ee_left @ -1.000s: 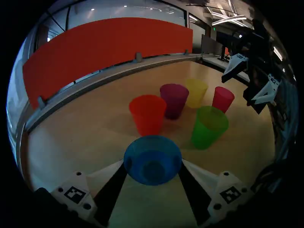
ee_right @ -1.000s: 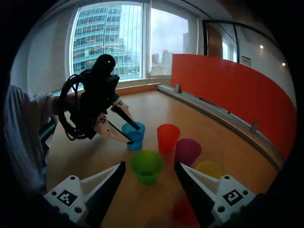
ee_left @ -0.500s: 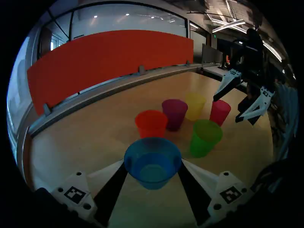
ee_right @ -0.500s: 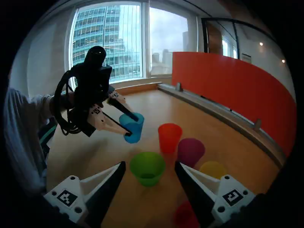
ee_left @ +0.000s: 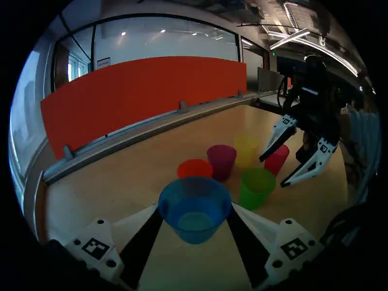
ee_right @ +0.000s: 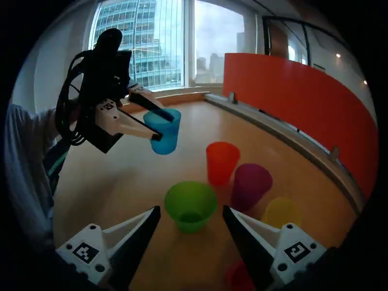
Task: Pour water
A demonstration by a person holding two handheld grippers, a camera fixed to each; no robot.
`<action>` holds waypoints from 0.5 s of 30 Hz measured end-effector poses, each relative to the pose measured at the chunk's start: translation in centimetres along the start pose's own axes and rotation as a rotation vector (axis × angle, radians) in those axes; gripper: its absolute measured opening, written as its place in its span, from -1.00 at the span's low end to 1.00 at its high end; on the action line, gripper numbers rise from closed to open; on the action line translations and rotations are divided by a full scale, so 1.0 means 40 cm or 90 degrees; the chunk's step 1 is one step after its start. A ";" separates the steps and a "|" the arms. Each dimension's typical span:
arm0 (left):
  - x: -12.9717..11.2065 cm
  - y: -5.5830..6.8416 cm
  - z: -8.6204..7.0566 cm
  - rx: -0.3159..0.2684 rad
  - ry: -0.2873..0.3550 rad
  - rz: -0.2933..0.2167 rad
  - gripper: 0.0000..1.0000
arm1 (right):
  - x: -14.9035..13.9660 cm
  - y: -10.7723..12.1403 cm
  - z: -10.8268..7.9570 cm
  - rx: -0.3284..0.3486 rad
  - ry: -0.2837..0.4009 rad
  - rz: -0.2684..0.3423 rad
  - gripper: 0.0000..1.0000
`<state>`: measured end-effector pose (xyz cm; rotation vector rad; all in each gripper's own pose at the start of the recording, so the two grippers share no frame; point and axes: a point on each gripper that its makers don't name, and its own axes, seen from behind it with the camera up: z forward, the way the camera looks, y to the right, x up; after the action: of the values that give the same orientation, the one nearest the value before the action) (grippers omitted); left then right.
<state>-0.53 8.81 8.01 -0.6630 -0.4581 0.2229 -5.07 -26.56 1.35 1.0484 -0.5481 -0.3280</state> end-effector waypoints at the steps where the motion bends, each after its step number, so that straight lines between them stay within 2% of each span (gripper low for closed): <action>1: 0.004 0.001 -0.003 0.000 0.004 0.001 0.73 | -0.003 0.000 0.003 0.000 -0.002 -0.001 1.00; 15: 0.056 0.001 -0.049 0.007 0.050 -0.003 0.73 | -0.029 0.007 0.060 -0.003 -0.031 -0.017 1.00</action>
<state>2.38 8.58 7.39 -0.6570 -0.3826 0.1946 -7.39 -27.59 2.19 1.0461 -0.5775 -0.3794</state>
